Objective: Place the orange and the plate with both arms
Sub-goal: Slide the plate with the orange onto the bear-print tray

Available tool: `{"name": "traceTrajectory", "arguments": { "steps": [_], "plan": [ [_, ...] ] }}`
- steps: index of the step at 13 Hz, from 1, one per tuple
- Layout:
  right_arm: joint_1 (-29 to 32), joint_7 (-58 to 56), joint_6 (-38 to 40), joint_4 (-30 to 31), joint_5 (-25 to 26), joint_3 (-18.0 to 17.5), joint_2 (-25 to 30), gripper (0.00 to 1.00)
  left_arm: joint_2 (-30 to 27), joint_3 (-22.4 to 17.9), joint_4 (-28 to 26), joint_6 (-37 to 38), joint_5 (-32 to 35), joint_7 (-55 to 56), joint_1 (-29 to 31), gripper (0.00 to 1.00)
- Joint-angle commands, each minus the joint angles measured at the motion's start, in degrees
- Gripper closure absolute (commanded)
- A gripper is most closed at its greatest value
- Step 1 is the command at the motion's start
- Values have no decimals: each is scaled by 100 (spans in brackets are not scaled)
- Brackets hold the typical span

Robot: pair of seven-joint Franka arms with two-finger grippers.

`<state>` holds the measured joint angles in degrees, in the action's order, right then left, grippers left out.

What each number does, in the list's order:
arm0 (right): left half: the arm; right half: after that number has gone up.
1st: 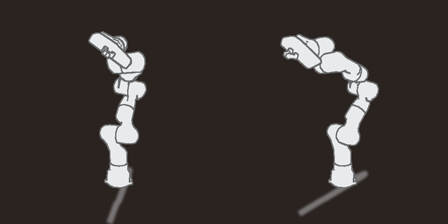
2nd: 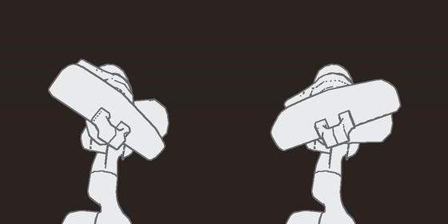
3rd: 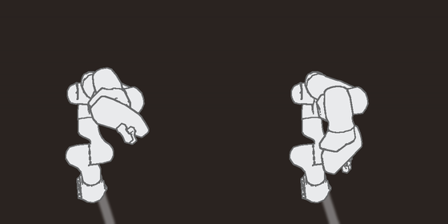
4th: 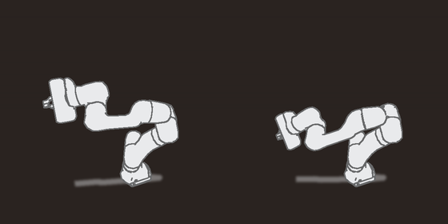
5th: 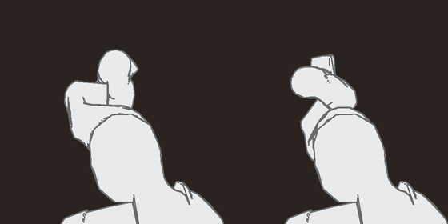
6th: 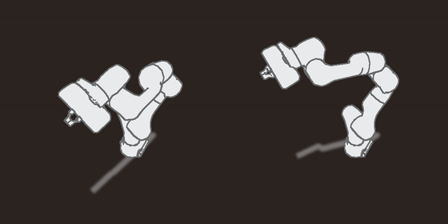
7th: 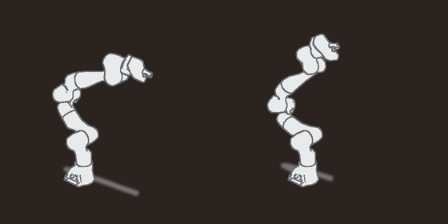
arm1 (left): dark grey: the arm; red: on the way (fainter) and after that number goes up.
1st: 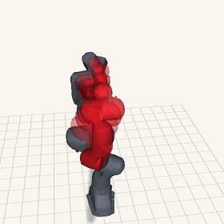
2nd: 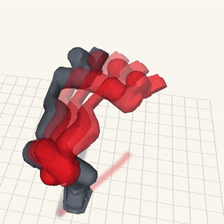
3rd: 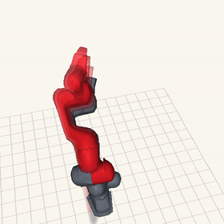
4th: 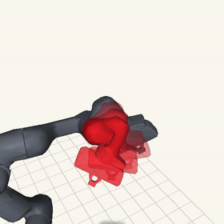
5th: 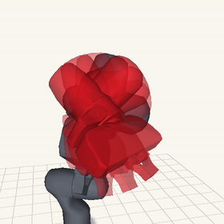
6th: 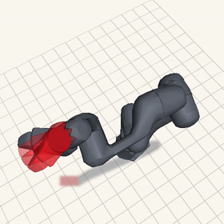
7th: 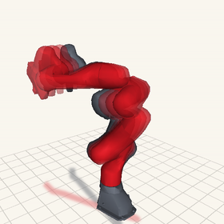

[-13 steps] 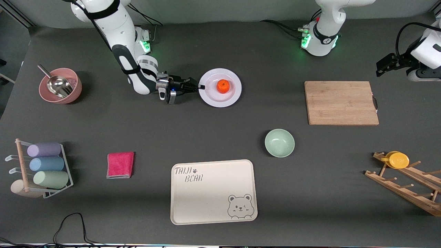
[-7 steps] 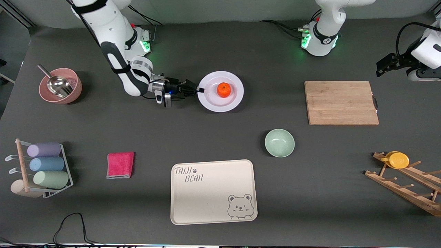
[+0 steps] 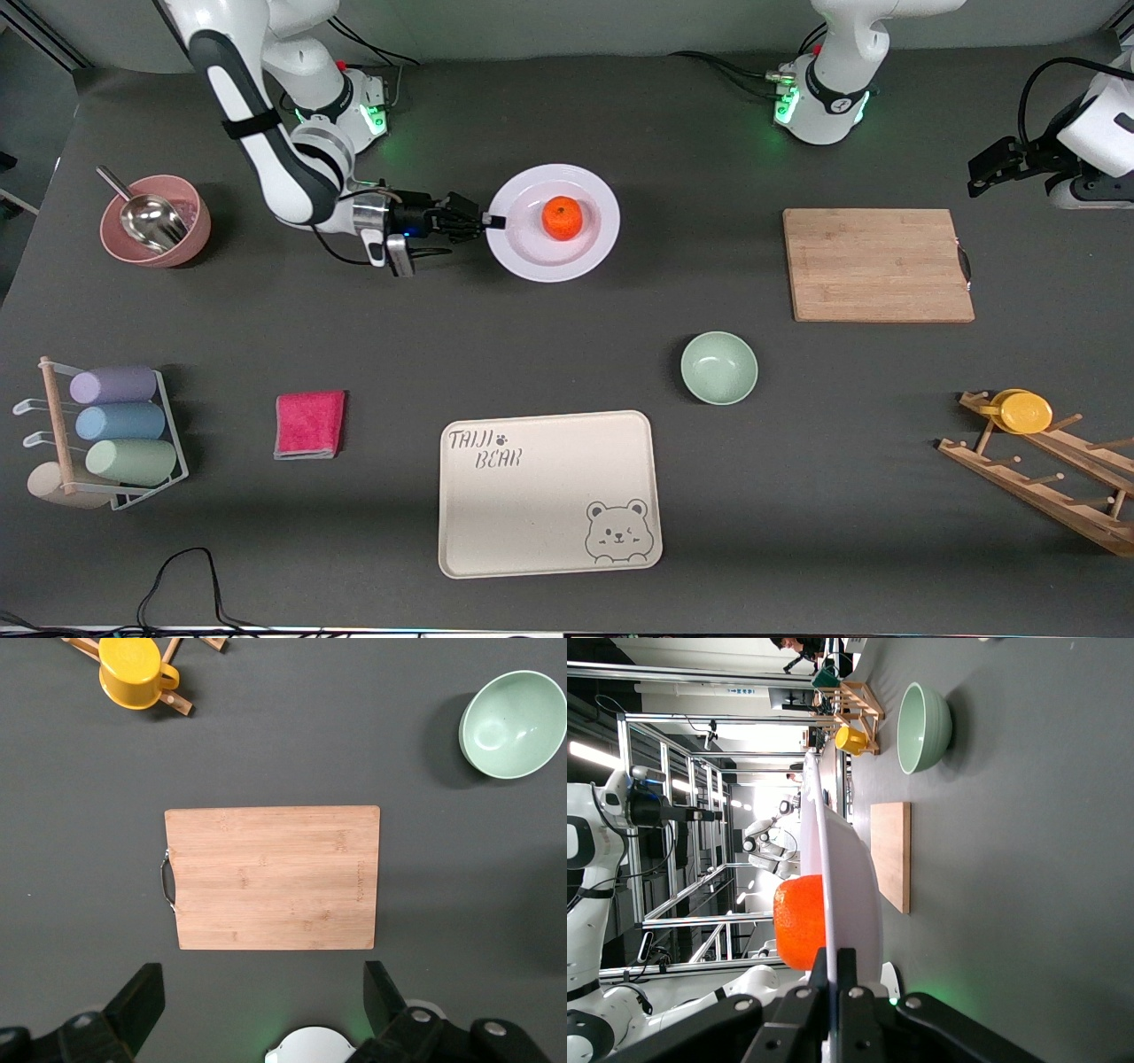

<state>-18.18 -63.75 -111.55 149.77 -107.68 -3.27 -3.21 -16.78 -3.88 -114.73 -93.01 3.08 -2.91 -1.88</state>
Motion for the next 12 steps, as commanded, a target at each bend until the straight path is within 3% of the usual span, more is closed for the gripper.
{"name": "traceTrajectory", "arguments": {
  "steps": [1,3,7,12],
  "plan": [
    [261,563,-103,-446,562,-16,-12,100,-168,-42,-85,55,9,1,-67,0],
    [454,1046,-305,-1218,1063,-7,-406,100,-150,-51,-85,-6,9,1,-41,0],
    [534,1776,-324,-3019,1556,177,-1653,100,-150,-60,-85,-6,0,1,-23,0],
    [552,2497,-324,-5366,1566,283,-3350,100,-150,-69,-85,-24,-9,1,-14,0]
  ]
}}
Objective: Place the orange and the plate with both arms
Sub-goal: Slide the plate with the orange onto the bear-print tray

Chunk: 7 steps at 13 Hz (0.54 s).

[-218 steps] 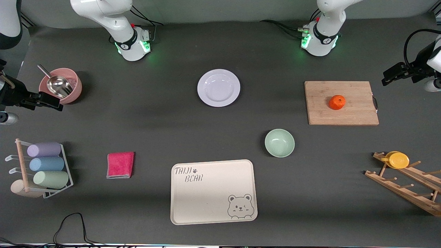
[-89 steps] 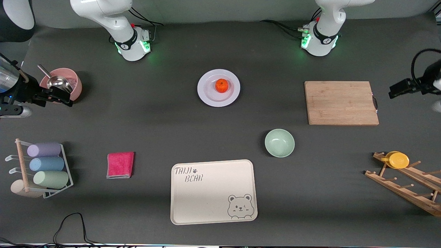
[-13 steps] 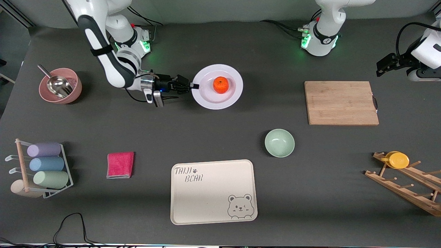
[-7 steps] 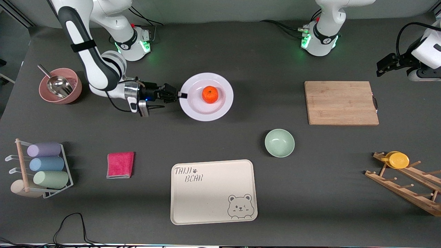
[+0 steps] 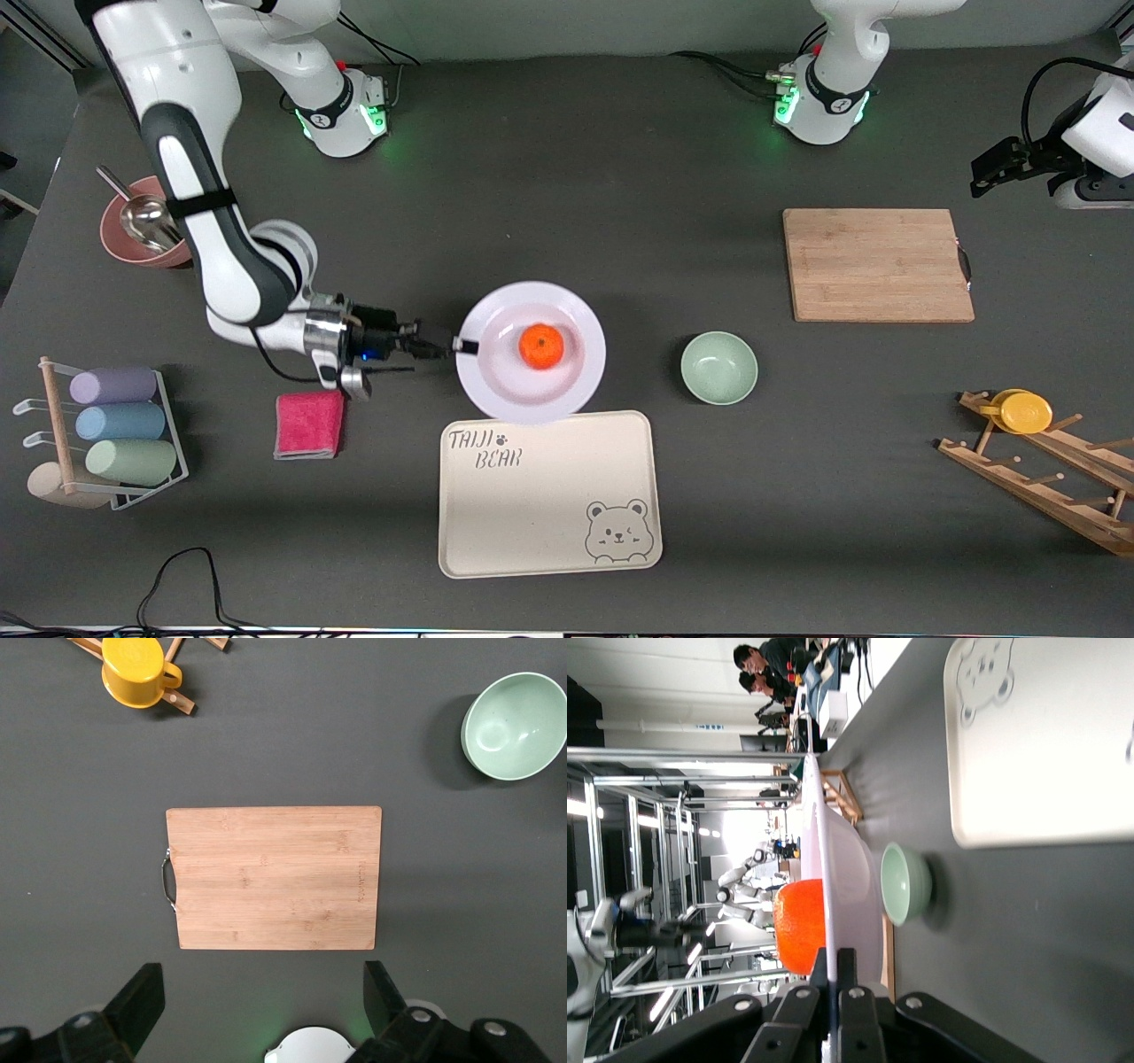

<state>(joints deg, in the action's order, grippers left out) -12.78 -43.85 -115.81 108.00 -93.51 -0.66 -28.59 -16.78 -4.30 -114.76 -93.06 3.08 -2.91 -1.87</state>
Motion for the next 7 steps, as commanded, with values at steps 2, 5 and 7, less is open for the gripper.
{"name": "traceTrajectory", "arguments": {
  "steps": [2,5,7],
  "plan": [
    [-5,929,94,-2112,333,31,-1366,100,-150,-27,-82,-36,-9,1,-15,0],
    [3,1325,-178,-3571,754,49,-2358,100,-150,-27,-82,-36,-9,1,29,0],
    [3,1327,-284,-4187,773,119,-2868,100,-141,-27,-82,-63,-9,1,20,0]
  ]
}}
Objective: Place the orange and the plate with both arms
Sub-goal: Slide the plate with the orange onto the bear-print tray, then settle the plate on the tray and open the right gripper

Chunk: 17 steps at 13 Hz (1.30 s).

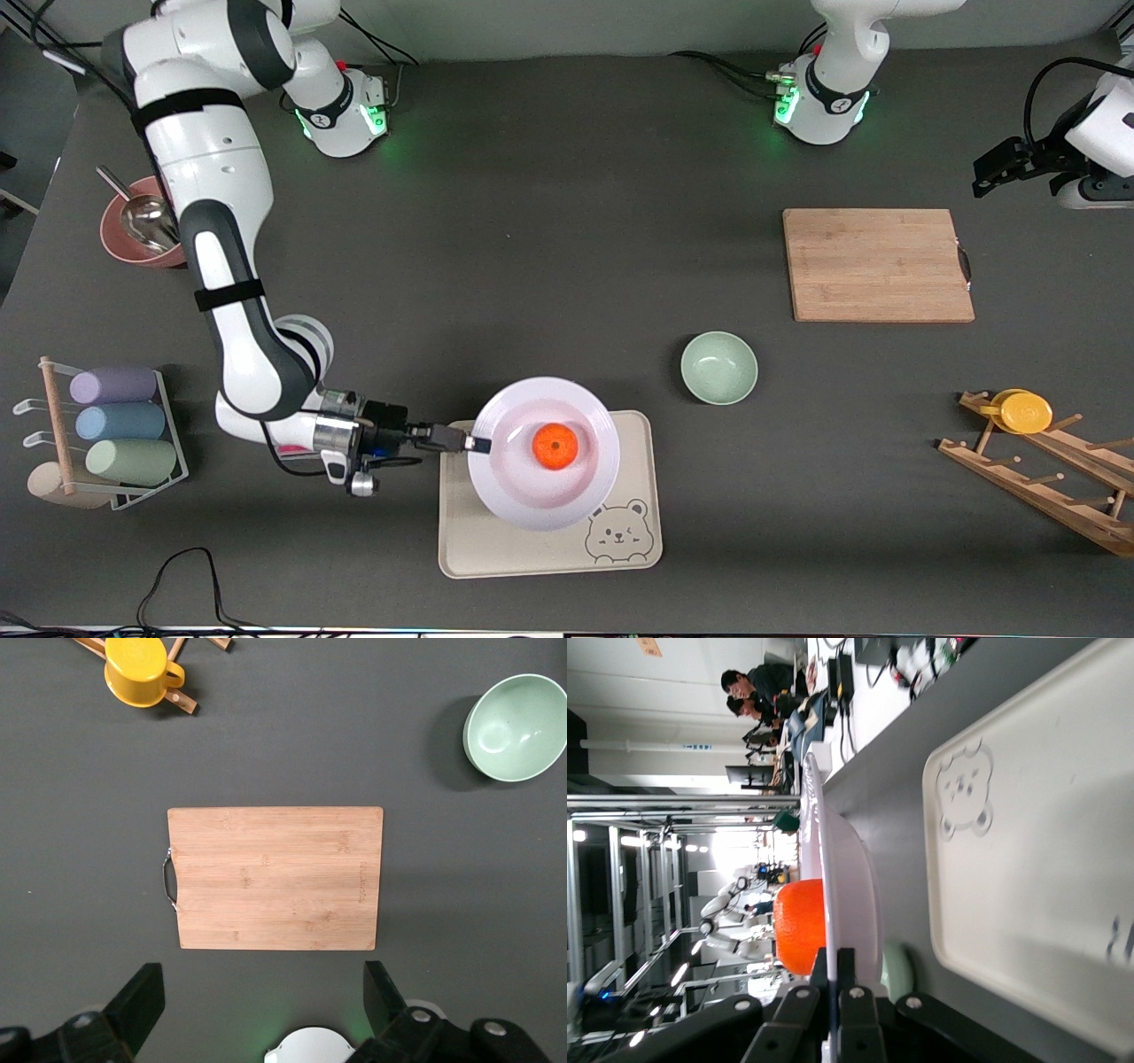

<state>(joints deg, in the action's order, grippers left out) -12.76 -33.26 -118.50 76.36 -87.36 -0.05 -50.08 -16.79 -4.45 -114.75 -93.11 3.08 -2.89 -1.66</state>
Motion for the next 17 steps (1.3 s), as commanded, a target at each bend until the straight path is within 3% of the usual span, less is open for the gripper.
{"name": "traceTrajectory", "arguments": {
  "steps": [1,7,14,17],
  "plan": [
    [2,277,-85,-1270,158,67,-914,100,-140,-12,-83,-85,-9,-1,-1,0],
    [2,-268,-349,-1369,88,67,-1469,100,-149,-12,-83,-76,-9,-1,-1,0],
    [-34,-295,-367,-1202,106,49,-1584,100,-158,-3,-83,-50,-9,-1,-1,0],
    [-103,-469,-402,-1176,150,58,-1602,79,-158,-3,-74,-32,-9,-1,-1,0]
  ]
}}
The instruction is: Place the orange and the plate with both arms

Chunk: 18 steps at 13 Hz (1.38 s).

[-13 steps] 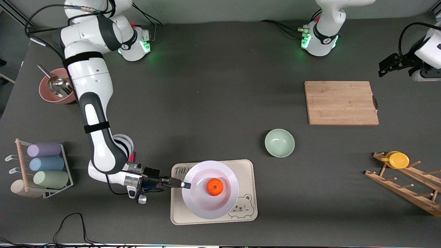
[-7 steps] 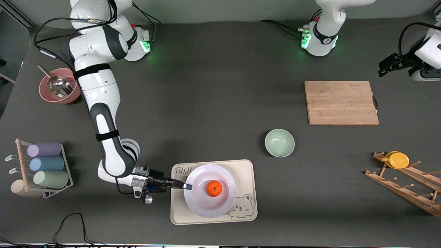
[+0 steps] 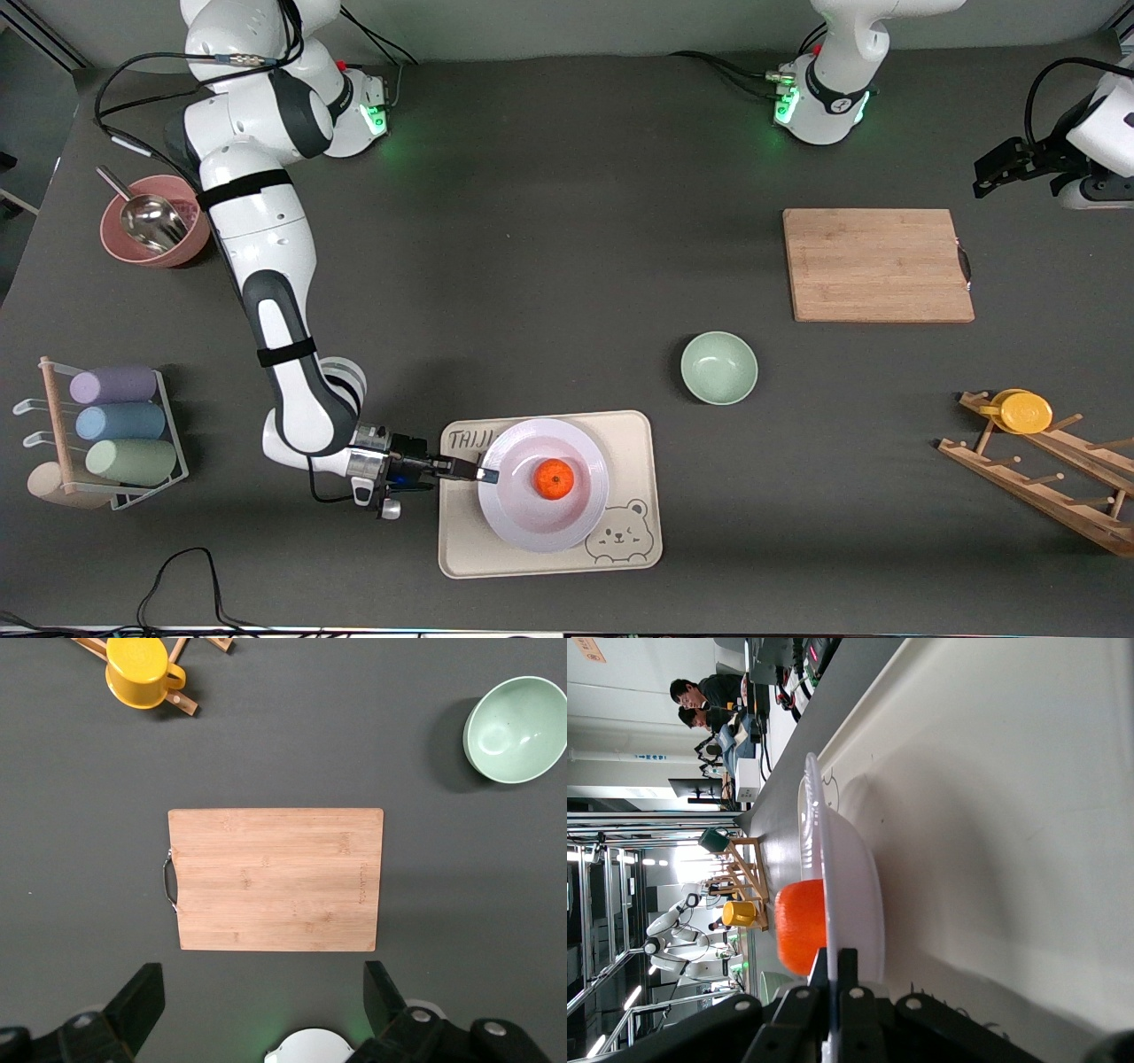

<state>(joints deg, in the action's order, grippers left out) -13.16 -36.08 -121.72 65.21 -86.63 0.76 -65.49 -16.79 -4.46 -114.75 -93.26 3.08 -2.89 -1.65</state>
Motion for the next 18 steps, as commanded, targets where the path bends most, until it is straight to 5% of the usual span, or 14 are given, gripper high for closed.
{"name": "traceTrajectory", "arguments": {
  "steps": [1,3,11,18],
  "plan": [
    [-63,-319,-141,17,68,-32,-60,75,-158,-2,-74,-16,-9,-1,-2,0],
    [-63,-303,-160,26,94,-15,-52,64,-158,7,-65,-16,-9,16,-11,0],
    [-37,723,-168,70,1121,205,281,60,-158,16,-39,-25,-9,157,-2,0],
    [33,1892,-151,438,2911,346,1045,55,-158,-2,-57,-60,-27,157,-2,0]
  ]
}}
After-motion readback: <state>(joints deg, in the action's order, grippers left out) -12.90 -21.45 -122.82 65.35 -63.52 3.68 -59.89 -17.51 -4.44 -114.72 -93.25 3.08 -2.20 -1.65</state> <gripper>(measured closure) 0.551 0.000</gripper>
